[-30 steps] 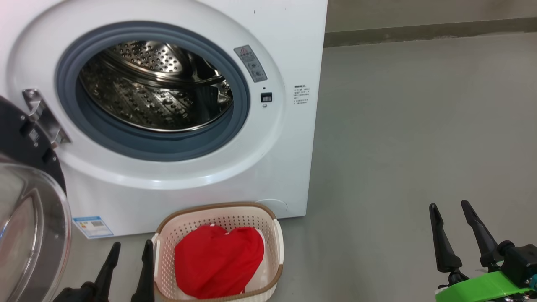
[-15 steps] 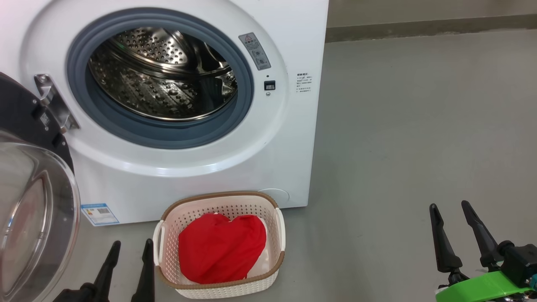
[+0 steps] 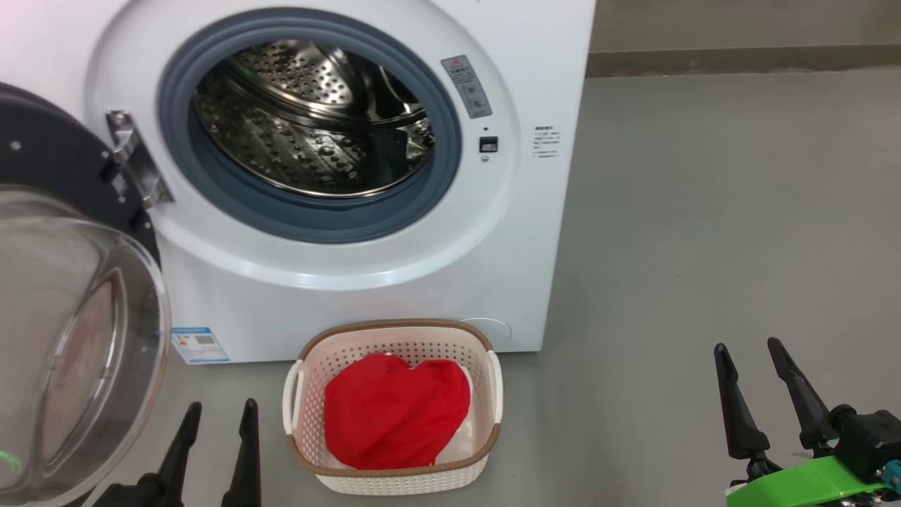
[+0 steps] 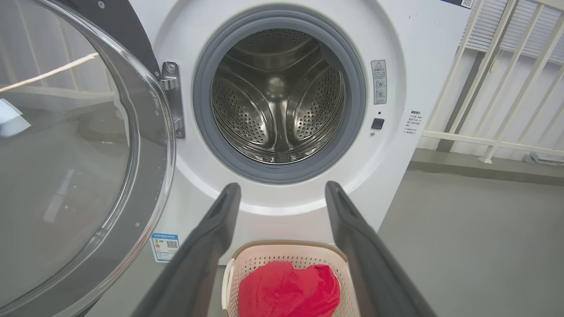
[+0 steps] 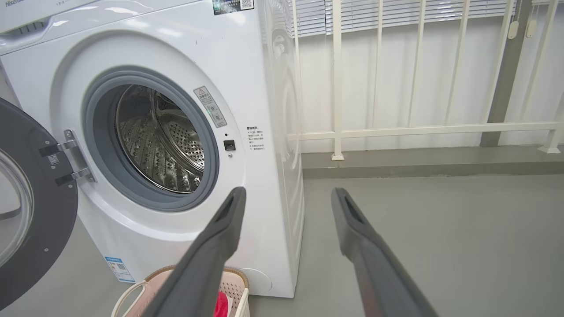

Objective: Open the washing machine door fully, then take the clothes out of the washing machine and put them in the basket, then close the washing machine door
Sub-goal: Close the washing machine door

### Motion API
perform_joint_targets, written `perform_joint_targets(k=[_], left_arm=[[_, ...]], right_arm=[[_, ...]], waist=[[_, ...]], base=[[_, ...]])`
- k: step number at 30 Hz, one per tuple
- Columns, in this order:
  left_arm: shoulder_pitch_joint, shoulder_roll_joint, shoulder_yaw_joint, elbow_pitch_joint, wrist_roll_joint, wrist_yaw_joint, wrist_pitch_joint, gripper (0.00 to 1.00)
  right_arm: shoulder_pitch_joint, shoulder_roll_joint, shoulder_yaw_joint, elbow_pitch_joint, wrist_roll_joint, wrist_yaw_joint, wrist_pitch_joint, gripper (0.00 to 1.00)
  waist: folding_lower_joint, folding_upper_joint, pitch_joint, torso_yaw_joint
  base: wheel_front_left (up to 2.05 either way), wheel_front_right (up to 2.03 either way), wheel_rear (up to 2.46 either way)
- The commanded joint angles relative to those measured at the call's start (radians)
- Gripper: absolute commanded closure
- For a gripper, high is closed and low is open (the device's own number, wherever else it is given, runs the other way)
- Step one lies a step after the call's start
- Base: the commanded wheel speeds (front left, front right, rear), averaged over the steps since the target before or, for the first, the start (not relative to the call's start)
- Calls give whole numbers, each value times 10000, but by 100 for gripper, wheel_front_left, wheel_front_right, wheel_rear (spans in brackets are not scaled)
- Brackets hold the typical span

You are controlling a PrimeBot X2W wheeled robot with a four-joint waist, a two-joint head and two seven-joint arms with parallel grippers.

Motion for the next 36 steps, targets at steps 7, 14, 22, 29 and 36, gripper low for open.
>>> perform_joint_targets(k=[7,14,22,29,36], left_arm=[[-230,164,309,-497,136,263,-83,0],[-264,218,182,-704,134,297,58,0],[-194,287,180,-894,92,382,123,0],[-171,386,262,-888,45,515,161,0],[-210,457,277,-930,31,652,256,0]], right_arm=[[-352,-146,391,-278,-16,65,-65,0],[-387,-185,495,-334,-6,65,-65,0],[-340,-138,563,-395,15,65,-65,0],[-408,-117,660,-408,27,65,-65,0],[-443,-80,661,-418,56,65,-65,0]], waist=[[0,0,-42,882],[0,0,-33,1677],[0,0,-42,2481],[0,0,-60,3055],[0,0,-88,3610]], base=[[0,0,0],[0,0,0],[0,0,0],[0,0,0],[0,0,0]])
